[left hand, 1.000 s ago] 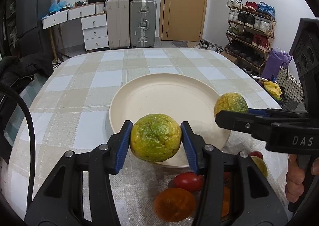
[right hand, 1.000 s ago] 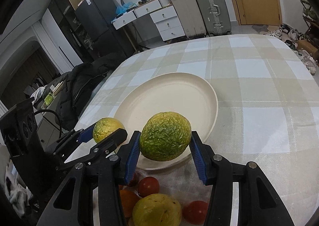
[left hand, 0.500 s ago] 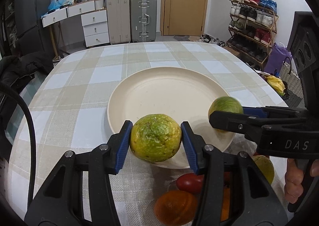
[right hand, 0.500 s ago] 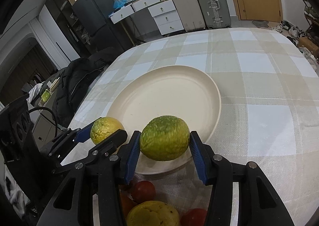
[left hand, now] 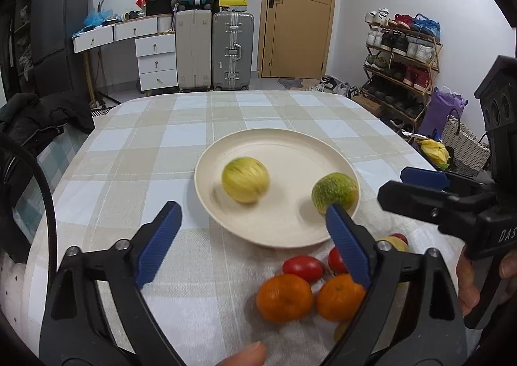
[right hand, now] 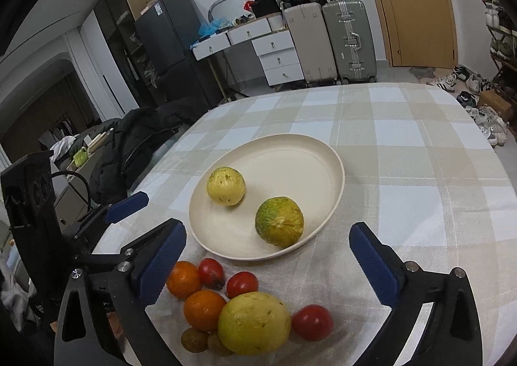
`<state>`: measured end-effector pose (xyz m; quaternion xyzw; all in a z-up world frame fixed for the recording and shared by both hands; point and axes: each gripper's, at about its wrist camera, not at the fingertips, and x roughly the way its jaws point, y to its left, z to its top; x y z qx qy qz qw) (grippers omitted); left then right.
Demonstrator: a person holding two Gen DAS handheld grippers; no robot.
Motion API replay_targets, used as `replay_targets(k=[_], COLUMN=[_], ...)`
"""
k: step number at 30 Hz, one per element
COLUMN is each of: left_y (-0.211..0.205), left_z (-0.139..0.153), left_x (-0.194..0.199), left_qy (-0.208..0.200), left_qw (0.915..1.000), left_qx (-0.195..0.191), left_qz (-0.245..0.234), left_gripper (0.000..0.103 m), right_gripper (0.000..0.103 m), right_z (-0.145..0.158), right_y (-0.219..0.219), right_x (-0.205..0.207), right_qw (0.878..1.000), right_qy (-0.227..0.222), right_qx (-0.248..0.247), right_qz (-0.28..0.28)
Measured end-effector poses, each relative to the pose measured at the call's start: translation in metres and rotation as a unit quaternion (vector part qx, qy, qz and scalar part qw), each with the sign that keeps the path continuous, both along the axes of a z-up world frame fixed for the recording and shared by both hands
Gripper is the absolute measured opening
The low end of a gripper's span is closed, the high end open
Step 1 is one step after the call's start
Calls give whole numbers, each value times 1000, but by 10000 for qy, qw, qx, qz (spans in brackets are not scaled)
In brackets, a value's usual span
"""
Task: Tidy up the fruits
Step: 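Lower both fruits onto the plate and open both grippers, then move both tools back toward the remaining fruits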
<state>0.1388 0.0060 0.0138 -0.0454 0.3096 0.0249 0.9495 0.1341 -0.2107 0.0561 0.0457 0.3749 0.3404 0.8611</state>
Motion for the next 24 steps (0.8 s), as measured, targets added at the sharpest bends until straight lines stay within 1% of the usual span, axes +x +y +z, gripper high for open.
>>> replay_targets(k=[1,3,6,8,11,15,17,21,24], left_y=[1,1,2,0,-2,-1,-1,-4,-5], left_z=[2,6,8,9,7,4,4,6,5], left_x=[-6,-20,-37,-46,-58,-64,-66,-69,-67], left_qy=[-17,-117,-137,-104,-90,10,17,-1,31], left_qw=[10000,9999,9999,9999,9999,10000,9999,10000,9999], left_qx=[-5,-4,-54,7,87,-8,-55,42,27], left_qz=[3,24,13,-2,-44,-91,-96,-86,-93], left_gripper=[102,102,102,102,102,102,102,102,102], right_gripper=[103,103,103,103,103,103,103,103,103], right_z=[2,4,4,4,3,0,-3,-9,-12], right_y=[-1,-4,-8,-11,-19,-26,-24,-21,-20], right_x=[-4,-10,-17,-22,-27,-34,-36,-39,-40], right_qw=[10000,9999,9996,9993,9994,9989,9981,9975,9967], right_qy=[-56,-122,-178,-244,-180,-164,-169,-105,-81], right_qx=[-45,-106,-213,-269,-300,-438,-598,-688,-800], right_qz=[0,-19,-7,29,5,-41,5,83,56])
